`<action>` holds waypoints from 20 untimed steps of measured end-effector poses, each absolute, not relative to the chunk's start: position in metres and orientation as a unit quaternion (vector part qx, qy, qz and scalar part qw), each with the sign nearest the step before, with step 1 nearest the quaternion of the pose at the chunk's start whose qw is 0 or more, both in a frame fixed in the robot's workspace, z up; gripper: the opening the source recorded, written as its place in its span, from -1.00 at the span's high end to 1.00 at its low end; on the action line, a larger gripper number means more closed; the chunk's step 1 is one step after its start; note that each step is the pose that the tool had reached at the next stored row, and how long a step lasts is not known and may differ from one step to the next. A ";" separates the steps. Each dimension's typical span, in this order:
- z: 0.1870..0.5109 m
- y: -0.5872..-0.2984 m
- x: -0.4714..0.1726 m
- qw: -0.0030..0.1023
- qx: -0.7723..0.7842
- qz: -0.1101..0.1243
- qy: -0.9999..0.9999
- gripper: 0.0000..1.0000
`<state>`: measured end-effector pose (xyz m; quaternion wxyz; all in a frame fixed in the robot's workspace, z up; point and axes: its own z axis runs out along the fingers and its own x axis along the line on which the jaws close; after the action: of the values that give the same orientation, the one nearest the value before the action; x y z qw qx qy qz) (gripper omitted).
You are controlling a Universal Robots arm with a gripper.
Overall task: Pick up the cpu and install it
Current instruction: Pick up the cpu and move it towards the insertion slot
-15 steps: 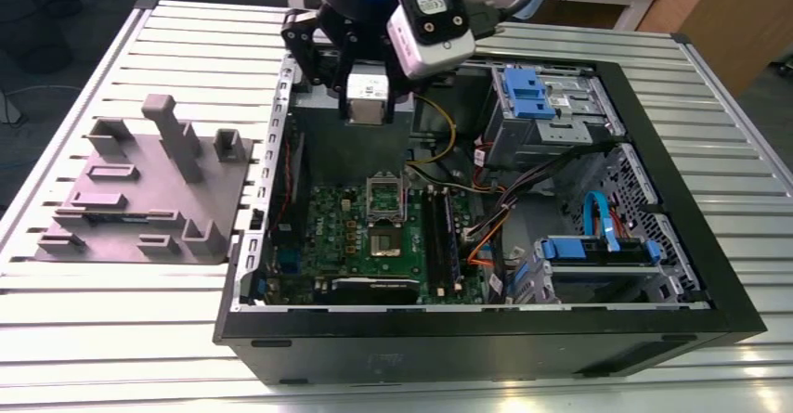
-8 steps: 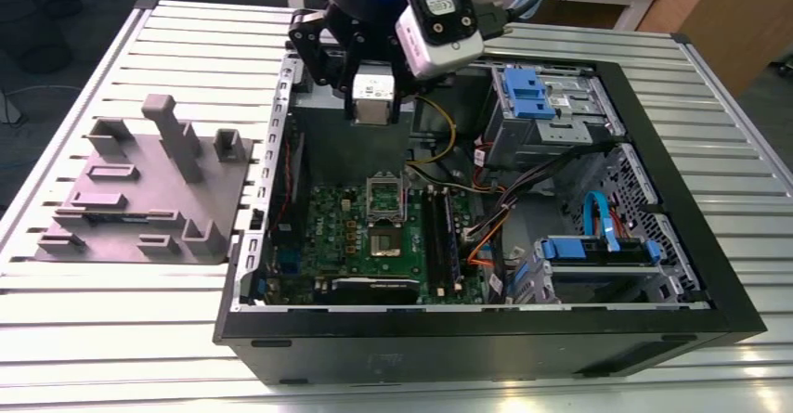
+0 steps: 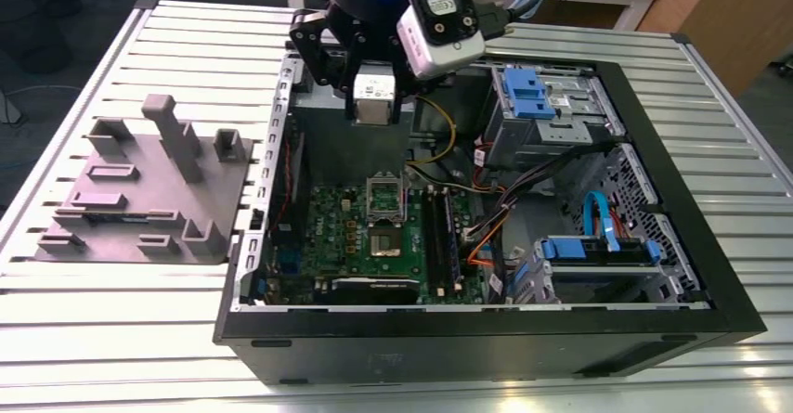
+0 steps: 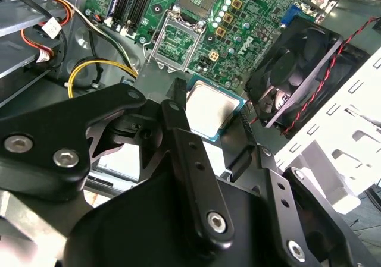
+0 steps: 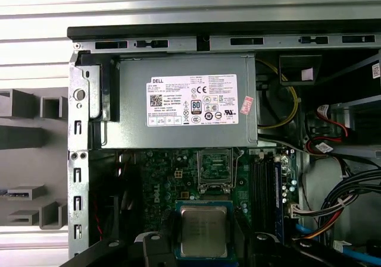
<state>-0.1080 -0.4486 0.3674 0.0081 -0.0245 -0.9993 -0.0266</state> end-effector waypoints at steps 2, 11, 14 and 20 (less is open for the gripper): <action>0.367 -0.449 -0.108 0.008 -0.025 -0.027 -0.999 0.06; 0.367 -0.453 -0.108 0.008 -0.025 -0.027 -0.999 0.06; 0.367 -0.453 -0.108 0.008 -0.025 -0.027 -0.999 0.06; 0.367 -0.454 -0.098 0.008 -0.024 -0.027 -0.999 0.06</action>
<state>-0.0981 -0.4535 0.3674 0.0082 -0.0245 -0.9993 -0.0266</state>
